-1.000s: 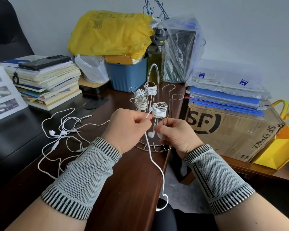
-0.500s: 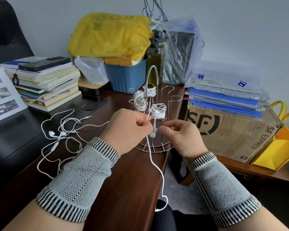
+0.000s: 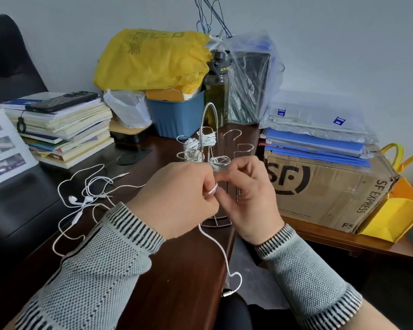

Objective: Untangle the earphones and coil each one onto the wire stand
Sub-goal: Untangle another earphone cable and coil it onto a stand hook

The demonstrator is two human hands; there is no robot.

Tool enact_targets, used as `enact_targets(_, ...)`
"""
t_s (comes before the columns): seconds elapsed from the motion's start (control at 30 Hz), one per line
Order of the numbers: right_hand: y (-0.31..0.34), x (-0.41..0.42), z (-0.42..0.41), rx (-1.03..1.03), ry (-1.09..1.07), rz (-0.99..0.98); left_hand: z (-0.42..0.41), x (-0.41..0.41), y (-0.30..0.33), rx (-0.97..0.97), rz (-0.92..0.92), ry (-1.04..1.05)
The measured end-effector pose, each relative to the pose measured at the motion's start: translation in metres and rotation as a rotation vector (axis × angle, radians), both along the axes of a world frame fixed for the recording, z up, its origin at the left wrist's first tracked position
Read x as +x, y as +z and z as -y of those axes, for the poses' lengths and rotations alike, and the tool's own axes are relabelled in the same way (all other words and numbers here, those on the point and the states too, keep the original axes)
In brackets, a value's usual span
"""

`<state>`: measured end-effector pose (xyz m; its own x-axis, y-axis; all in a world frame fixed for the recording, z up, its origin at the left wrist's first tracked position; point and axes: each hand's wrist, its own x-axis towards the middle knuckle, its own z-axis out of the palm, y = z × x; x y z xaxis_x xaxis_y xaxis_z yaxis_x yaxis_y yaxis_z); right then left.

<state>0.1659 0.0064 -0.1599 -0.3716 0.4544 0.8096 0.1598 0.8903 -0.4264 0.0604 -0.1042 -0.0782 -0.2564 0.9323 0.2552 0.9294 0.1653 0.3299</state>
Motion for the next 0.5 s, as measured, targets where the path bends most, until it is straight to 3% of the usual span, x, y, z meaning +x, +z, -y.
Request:
enact_targets(0.2, 0.001, 0.000, 0.003, -0.224, 0.061, -0.181, 0.001, -0.010, 0.008, -0.010, 0.229, 0.001)
enact_targets(0.4, 0.006, -0.003, 0.001, -0.574, 0.159, -0.369, -0.013, -0.009, 0.006, 0.292, 0.623, 0.037)
enact_targets(0.5, 0.004, -0.005, -0.003, -0.807, 0.200, -0.430, -0.025, -0.001, 0.000, 0.344, 0.615, 0.113)
